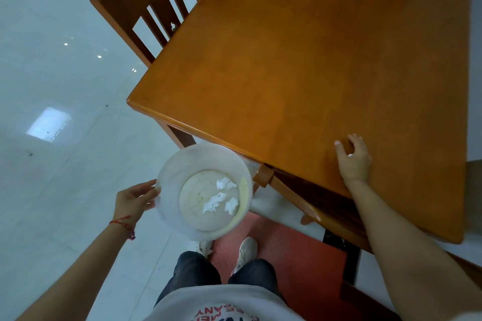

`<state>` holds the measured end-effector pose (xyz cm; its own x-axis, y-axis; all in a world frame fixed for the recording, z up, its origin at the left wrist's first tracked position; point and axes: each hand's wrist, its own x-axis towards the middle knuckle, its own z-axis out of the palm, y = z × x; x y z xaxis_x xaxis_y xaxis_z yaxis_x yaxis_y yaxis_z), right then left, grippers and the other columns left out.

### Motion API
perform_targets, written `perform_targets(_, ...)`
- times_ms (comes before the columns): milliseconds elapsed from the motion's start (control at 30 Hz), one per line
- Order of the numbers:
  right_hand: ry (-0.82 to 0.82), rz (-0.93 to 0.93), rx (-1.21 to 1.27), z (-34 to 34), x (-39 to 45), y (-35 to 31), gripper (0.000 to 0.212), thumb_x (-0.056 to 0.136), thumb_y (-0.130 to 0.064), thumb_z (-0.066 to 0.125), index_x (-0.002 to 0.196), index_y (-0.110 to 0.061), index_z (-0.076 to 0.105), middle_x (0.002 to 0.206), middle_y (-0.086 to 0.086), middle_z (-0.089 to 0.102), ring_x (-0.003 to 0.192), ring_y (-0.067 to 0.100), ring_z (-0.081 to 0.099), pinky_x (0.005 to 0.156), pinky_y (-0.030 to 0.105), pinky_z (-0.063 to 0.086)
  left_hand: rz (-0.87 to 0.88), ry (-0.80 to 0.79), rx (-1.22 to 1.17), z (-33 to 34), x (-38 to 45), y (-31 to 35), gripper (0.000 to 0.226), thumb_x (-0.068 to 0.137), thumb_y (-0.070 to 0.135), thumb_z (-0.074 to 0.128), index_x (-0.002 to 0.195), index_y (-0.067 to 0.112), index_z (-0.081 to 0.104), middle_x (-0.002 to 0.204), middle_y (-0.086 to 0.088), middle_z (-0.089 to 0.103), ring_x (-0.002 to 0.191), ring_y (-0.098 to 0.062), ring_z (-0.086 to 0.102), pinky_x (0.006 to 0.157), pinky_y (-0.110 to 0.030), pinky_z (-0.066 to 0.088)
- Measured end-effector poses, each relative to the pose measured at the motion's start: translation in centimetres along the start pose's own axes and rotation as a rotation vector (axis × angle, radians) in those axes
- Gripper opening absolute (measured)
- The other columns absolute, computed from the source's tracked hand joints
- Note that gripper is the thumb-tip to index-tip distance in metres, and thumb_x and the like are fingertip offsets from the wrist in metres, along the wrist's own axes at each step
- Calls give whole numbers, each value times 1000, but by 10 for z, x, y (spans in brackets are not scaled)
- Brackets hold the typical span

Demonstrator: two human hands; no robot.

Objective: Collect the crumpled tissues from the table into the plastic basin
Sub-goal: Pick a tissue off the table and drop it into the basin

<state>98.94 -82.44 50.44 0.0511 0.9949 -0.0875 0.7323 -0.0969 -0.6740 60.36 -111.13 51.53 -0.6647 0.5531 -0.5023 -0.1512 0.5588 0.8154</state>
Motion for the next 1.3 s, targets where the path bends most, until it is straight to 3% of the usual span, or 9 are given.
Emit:
perform_targets(500,-291,-263,19,74,-18,-98,49,89,-32,55,132,-10,46,146,9,39,139,20,25,115,38,18,-23,1,14,-1,5,0,33,78,11,69,110,3,65,98,-10,67,85,-28,65,76,-31,52)
perform_targets(633,-400,-359,19,91,-24,-118,49,88,-30,57,132,-11,45,144,9,41,138,21,28,112,38,23,-26,6,22,-1,4,0,32,79,12,68,110,3,65,99,-11,67,87,-30,64,78,-34,52)
perform_targets(800,-529,-458,3,110,-33,-134,46,88,-26,58,130,-12,48,143,8,43,137,19,30,107,28,21,-29,10,18,2,3,1,32,79,10,67,109,2,65,103,-13,67,89,-33,64,84,-42,52)
perform_targets(1000,-490,-471,28,101,-28,-128,39,90,-22,53,127,-11,50,141,9,46,135,20,35,103,25,24,-48,3,9,1,2,0,31,79,8,67,109,1,65,104,-15,67,90,-34,64,82,-40,53)
perform_targets(1300,-481,-425,46,82,-26,-111,48,85,-32,41,124,-8,53,137,11,50,132,22,39,103,29,31,-86,10,4,3,3,-4,31,79,6,66,110,0,64,107,-18,67,93,-37,64,86,-46,53)
